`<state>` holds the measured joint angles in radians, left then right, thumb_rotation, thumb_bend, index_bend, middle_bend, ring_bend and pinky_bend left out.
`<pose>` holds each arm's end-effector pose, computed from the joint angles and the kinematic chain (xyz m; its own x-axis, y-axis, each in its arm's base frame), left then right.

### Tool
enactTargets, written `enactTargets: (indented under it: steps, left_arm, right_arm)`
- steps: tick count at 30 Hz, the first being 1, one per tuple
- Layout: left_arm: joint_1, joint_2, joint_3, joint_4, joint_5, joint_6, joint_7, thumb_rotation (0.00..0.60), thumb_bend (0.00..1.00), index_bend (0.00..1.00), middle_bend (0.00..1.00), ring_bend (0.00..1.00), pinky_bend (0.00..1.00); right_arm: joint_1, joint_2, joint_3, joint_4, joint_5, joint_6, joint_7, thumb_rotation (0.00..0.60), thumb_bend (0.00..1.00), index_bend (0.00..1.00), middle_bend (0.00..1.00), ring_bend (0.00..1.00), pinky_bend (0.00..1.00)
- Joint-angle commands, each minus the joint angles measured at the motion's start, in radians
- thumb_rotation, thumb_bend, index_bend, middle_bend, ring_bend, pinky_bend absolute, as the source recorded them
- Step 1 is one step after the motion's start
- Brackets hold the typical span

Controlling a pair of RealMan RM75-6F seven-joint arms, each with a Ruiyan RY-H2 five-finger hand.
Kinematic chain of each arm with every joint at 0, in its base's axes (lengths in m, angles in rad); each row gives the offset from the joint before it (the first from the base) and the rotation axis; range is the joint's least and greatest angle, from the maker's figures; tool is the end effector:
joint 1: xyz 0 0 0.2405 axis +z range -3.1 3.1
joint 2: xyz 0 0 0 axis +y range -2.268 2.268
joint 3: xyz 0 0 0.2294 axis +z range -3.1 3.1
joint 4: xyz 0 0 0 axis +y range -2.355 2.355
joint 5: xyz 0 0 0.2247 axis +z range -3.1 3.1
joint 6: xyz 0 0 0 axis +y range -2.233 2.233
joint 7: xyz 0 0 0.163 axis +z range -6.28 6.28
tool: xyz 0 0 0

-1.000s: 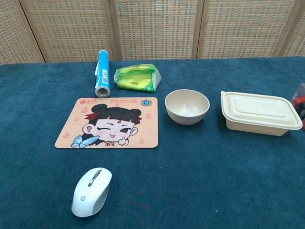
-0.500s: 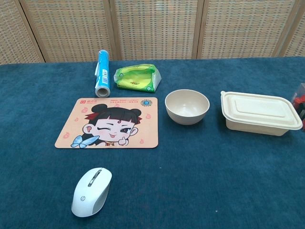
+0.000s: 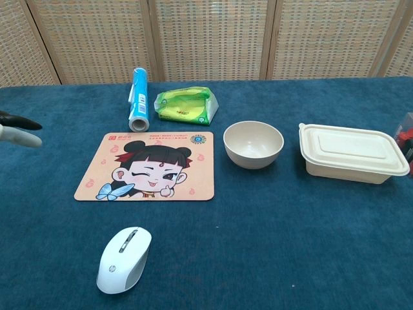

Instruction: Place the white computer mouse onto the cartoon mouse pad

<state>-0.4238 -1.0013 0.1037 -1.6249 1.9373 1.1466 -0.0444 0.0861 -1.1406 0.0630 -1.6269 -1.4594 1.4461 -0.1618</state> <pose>-0.2268 0.2209 0.0733 0.6728 0.2366 0.7010 0.6446 -0.6525 -0.3984 -0.2941 -0.2019 0.1244 0.5019 -0.0345 0.8643 -0.8642 0.0220 0.5027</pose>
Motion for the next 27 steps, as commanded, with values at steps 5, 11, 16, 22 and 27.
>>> enactTargets:
  steps: [5, 11, 16, 22, 27]
  left_arm:
    - [-0.105, -0.003, 0.024, -0.022, 0.077, -0.104, 0.020, 0.600, 0.15, 0.00, 0.00, 0.00, 0.00]
    - [-0.164, -0.024, 0.009, -0.021, 0.075, -0.174, 0.057, 0.600, 0.16, 0.00, 0.00, 0.00, 0.00]
    - [-0.222, -0.051, -0.004, -0.025, 0.058, -0.250, 0.080, 0.600, 0.16, 0.00, 0.00, 0.00, 0.00]
    - [-0.301, -0.098, -0.016, -0.034, 0.055, -0.350, 0.145, 0.600, 0.16, 0.00, 0.00, 0.00, 0.00]
    - [-0.356, -0.150, -0.033, -0.030, 0.028, -0.425, 0.178, 0.600, 0.17, 0.00, 0.00, 0.00, 0.00]
  right_arm:
    - [-0.001, -0.004, 0.006, 0.008, 0.010, 0.002, 0.006, 0.600, 0.00, 0.02, 0.00, 0.00, 0.00]
    - [-0.001, -0.005, 0.010, 0.015, 0.018, 0.001, 0.012, 0.600, 0.00, 0.02, 0.00, 0.00, 0.00]
    - [0.001, -0.007, 0.014, 0.021, 0.031, -0.008, 0.016, 0.600, 0.00, 0.02, 0.00, 0.00, 0.00]
    - [0.003, -0.007, 0.019, 0.029, 0.046, -0.015, 0.024, 0.600, 0.00, 0.02, 0.00, 0.00, 0.00]
    - [0.004, -0.008, 0.023, 0.037, 0.059, -0.024, 0.036, 0.600, 0.00, 0.02, 0.00, 0.00, 0.00]
